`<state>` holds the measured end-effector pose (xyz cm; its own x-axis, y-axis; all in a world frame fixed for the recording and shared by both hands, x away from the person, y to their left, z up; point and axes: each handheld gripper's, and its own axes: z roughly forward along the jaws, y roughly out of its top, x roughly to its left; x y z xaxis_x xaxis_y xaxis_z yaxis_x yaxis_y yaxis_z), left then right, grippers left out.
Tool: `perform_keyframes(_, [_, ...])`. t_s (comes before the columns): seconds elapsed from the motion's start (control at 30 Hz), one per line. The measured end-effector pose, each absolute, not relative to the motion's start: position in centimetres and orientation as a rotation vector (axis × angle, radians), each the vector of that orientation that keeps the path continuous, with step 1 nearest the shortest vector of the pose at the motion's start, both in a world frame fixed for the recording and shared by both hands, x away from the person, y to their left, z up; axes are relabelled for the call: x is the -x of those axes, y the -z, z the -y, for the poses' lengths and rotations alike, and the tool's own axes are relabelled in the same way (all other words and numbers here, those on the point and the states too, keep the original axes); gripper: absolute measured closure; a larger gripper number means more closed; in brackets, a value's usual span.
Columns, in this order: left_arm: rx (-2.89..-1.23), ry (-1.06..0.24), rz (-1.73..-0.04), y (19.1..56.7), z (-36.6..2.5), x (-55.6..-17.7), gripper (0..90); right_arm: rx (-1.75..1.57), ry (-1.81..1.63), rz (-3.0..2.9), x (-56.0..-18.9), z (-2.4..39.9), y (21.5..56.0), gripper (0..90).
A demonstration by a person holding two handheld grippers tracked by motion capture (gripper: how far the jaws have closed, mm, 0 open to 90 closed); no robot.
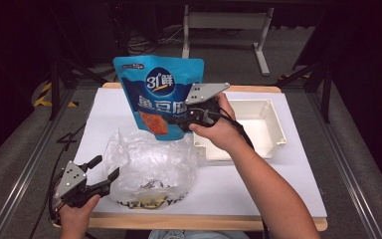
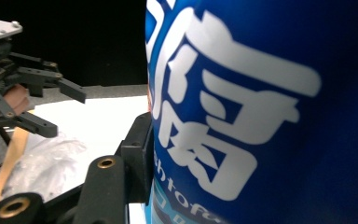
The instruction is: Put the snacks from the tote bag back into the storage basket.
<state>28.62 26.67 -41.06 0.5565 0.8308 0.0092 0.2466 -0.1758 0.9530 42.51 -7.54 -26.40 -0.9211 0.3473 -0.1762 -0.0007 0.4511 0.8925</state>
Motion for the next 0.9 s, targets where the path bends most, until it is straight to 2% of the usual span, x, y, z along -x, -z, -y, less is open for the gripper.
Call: perform_keyframes(0.9, [-1.71,-0.67,-0.914,41.2,-26.7,-28.8,29.8,-0.498,-1.357,-2.289,-47.0,15.7,25.6,51.6])
